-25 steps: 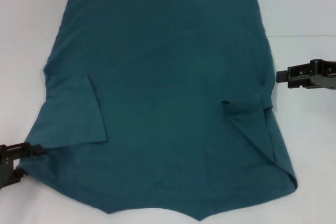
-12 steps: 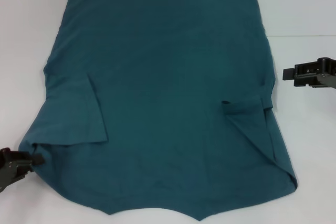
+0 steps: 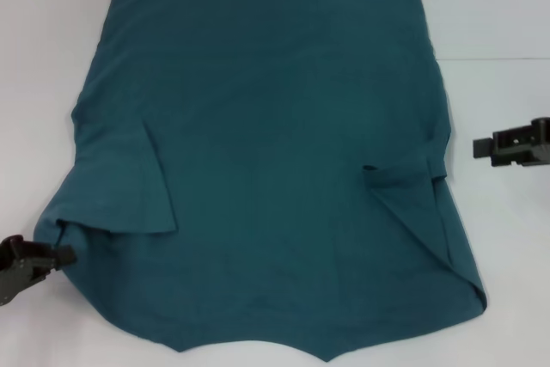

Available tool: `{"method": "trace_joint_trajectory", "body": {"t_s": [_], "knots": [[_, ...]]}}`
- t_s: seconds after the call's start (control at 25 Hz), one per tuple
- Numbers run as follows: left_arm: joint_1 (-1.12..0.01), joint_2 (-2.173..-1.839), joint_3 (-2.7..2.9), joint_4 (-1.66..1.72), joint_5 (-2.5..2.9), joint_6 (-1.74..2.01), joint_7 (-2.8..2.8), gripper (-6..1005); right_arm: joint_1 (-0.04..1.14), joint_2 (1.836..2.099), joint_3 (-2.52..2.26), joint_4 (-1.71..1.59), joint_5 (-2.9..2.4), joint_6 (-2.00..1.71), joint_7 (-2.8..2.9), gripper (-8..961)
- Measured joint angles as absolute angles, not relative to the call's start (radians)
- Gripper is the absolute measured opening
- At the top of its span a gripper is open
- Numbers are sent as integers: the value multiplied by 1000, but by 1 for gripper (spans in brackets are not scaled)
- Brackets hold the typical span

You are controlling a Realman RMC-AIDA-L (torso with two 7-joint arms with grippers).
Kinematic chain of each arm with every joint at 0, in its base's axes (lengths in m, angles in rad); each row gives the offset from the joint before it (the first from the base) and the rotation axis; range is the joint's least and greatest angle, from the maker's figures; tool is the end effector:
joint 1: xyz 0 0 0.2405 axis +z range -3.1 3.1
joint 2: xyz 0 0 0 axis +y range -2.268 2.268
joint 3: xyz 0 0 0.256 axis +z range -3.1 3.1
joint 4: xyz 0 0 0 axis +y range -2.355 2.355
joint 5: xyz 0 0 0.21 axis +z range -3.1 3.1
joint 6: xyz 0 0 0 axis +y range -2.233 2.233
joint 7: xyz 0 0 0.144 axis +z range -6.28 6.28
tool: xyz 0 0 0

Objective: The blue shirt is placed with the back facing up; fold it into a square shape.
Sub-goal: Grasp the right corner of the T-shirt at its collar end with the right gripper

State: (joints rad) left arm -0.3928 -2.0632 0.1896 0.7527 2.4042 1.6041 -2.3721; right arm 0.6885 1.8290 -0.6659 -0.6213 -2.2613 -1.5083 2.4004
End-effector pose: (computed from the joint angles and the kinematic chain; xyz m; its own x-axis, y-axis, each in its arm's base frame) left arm -0.3676 0.2679 0.0523 -0.2250 0.8249 0.5186 0.9674 0.1253 0.2203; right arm 0.2824 0.3876 0.0902 0.2451 -0.9006 -0.3590 -0.9682 -0.2464 -0.0429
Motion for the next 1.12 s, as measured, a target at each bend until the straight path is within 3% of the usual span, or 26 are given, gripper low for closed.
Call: {"method": "trace_joint_trajectory", "body": {"t_s": [0.16, 0.32, 0.64, 0.96, 1.12], "knots": [[-401, -2060, 190, 756, 2400, 1609, -2370, 6, 680, 1799, -673, -622, -2291, -1588, 2404, 572], [-414, -2059, 195, 753, 2399, 1600, -2370, 7, 674, 1794, -674, -623, -2331, -1638, 2401, 585], [-426, -2057, 201, 749, 2399, 1591, -2369, 6, 668, 1821, -697, -619, -2395, -1641, 2390, 610], [-431, -2058, 208, 749, 2402, 1577, -2369, 7, 650, 1873, -583, -622, -2312, -1585, 2266, 635], [-432, -2060, 215, 748, 2401, 1576, -2368, 6, 652, 1881, -579, -608, -2304, -1543, 2283, 647]]}}
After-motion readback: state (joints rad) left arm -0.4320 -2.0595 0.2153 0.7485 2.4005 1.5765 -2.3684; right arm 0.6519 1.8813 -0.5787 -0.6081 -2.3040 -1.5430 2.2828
